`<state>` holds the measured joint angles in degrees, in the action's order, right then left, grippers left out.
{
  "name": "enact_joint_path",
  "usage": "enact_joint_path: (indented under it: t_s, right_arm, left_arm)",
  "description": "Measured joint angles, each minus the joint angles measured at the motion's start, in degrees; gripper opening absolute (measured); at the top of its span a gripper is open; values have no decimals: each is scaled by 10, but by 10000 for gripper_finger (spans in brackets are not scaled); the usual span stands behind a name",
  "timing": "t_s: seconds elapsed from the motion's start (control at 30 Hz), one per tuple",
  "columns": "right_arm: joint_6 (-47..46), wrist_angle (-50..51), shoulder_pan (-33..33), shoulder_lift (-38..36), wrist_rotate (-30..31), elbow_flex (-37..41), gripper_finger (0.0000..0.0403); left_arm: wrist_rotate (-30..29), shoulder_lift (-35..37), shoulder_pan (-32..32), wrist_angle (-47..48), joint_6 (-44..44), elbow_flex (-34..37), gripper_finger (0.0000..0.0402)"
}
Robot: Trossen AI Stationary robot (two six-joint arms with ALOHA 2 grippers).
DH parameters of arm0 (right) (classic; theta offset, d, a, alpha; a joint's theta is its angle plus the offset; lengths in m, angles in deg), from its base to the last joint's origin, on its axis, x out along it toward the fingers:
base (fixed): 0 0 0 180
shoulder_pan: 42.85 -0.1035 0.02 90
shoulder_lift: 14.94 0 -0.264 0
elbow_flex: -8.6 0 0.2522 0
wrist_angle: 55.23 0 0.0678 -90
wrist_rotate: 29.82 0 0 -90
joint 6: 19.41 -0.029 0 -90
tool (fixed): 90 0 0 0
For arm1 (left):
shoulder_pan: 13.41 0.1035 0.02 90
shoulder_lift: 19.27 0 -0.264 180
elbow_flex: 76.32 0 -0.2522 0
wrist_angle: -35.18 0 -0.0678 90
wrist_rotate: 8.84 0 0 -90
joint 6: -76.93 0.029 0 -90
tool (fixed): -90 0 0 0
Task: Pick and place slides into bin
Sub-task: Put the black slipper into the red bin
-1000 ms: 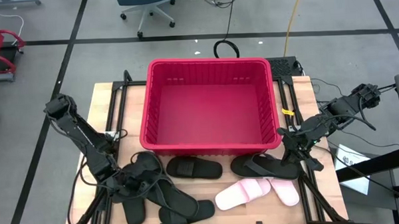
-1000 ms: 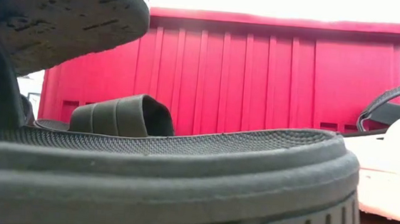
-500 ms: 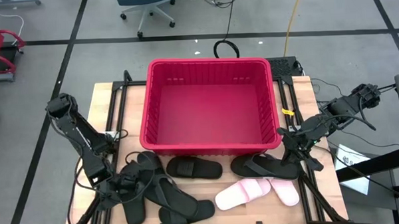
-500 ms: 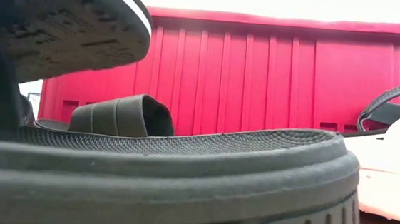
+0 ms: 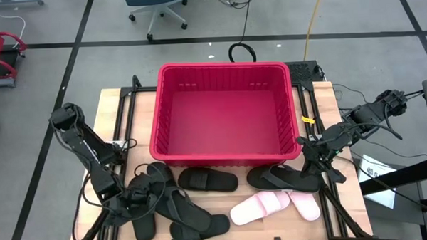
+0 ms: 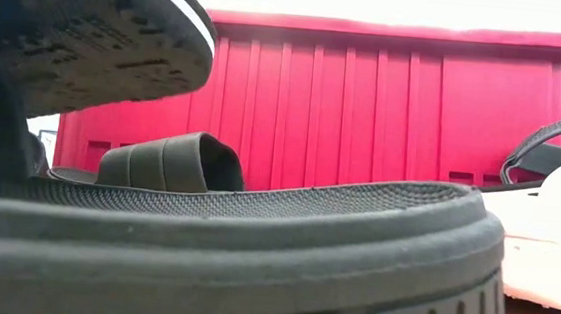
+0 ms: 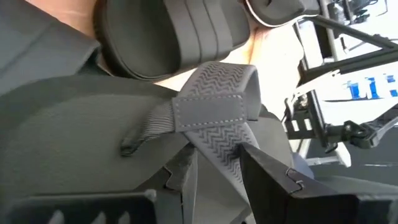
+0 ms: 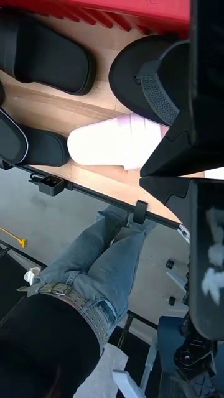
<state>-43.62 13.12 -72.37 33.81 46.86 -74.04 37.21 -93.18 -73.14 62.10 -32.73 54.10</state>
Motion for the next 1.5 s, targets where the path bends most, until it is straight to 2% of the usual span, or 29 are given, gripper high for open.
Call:
enact_joint_path:
  t_s: [0.53, 0.63, 0.77, 1.03, 1.13, 1.27, 1.5]
  right_arm:
    - [14, 0, 0, 0, 0, 0, 0]
    - [14, 0, 1, 0, 3, 0, 0]
    - [14, -1, 1, 0, 17, 0, 0]
    - [13, -2, 1, 0, 18, 0, 0]
    - [13, -8, 1, 0, 18, 0, 0]
    - [14, -12, 1, 0, 30, 0, 0]
    - [15, -12, 1, 0, 30, 0, 0]
  left_arm:
    - [-2, -47, 2, -63, 28, 0, 113]
    - [-2, -47, 5, -72, 31, 0, 85]
    - [-2, -47, 5, -75, 31, 0, 13]
    - [-11, -28, 8, -79, 39, 0, 3]
    - [-10, -9, 15, -100, 75, 0, 2]
    - [31, 29, 34, -136, 125, 0, 1]
    - [39, 104, 64, -227, 272, 0, 1]
